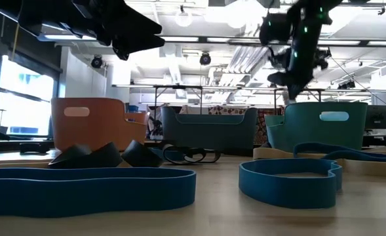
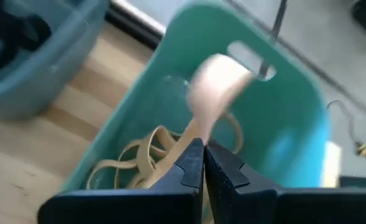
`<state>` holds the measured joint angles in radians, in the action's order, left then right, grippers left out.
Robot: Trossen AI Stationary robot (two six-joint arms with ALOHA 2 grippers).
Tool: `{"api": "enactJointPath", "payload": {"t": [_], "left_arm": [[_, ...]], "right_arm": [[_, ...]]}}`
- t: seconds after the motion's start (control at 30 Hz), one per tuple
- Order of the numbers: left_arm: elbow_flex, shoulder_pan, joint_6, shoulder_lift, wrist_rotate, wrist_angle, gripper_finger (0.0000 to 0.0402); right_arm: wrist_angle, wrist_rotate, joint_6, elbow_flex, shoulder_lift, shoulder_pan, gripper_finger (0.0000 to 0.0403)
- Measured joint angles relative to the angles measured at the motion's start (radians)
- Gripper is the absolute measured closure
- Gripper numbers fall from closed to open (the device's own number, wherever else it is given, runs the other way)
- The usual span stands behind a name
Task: Sort rubber bands into baskets
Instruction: Put the brown rubber band into the green bin, then put the black rubber band into the blue bin
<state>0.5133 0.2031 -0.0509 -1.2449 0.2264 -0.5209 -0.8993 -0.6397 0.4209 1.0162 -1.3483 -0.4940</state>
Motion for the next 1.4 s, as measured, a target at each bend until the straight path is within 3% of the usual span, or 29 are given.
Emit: {"api": "enactJointPath", "payload": {"t": [0.27, 0.47, 0.83, 1.07, 1.4], "left_arm": [[0.000, -0.001, 0.034, 0.000, 0.009, 0.000, 0.0219], [0.000, -0.001, 0.035, 0.000, 0.020, 0.000, 0.0219], [0.000, -0.001, 0.036, 0.000, 0.024, 0.000, 0.0219], [0.000, -0.001, 0.045, 0.000, 0.079, 0.007, 0.0219], [0.001, -0.005, 0.056, 0.000, 0.081, 0.008, 0.0219]], "right_arm": [[0.271, 0.119, -0.045, -0.233, 0.000, -0.112, 0.0403], [0.295, 0.130, -0.047, -0.284, 0.000, -0.135, 0.0392], [0.199, 0.140, -0.064, -0.135, 0.000, -0.100, 0.0250], [0.203, 0.139, -0.063, -0.070, 0.069, -0.003, 0.0190], [0.374, 0.190, -0.060, -0.134, 0.148, 0.296, 0.0185]]}}
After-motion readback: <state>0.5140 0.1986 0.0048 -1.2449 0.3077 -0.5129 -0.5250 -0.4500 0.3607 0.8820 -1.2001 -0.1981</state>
